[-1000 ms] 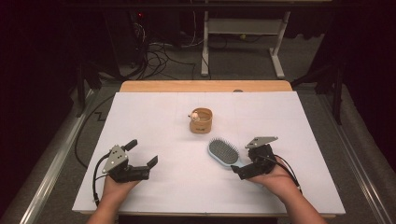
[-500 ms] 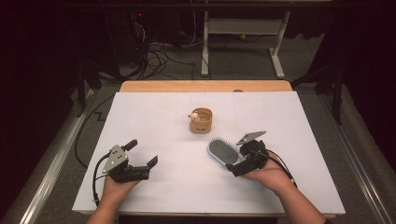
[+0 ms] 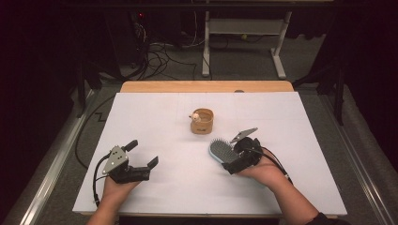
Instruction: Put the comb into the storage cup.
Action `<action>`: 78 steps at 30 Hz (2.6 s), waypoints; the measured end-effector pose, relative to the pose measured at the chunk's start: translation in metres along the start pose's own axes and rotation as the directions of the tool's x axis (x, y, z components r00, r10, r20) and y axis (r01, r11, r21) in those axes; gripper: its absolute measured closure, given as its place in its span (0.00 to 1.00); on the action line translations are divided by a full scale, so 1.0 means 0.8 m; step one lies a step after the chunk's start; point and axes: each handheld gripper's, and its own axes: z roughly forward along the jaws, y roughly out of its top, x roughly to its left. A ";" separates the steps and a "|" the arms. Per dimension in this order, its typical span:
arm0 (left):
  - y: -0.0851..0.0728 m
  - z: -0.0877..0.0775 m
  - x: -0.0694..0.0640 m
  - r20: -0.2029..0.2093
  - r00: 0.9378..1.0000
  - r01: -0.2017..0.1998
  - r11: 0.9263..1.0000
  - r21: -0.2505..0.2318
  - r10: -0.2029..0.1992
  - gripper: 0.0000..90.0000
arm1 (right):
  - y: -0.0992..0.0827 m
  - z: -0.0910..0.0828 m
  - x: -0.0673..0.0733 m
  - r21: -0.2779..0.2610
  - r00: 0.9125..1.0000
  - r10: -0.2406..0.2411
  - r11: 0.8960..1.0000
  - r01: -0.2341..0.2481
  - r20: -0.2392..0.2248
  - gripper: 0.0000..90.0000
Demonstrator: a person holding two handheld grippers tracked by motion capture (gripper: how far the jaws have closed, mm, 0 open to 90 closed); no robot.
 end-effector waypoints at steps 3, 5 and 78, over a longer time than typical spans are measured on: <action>0.000 0.000 0.000 0.000 1.000 0.002 1.000 -0.001 -0.002 0.01 | 0.003 0.005 -0.001 0.008 1.000 -0.003 1.000 0.003 -0.004 0.00; 0.000 0.000 0.000 0.000 1.000 0.003 1.000 0.000 -0.003 0.01 | 0.005 0.009 -0.002 0.017 1.000 -0.002 1.000 0.002 -0.008 0.00; 0.000 0.000 -0.001 0.001 1.000 0.003 1.000 -0.010 -0.003 0.02 | 0.038 0.034 0.002 0.159 0.997 -0.077 0.984 0.078 -0.011 0.23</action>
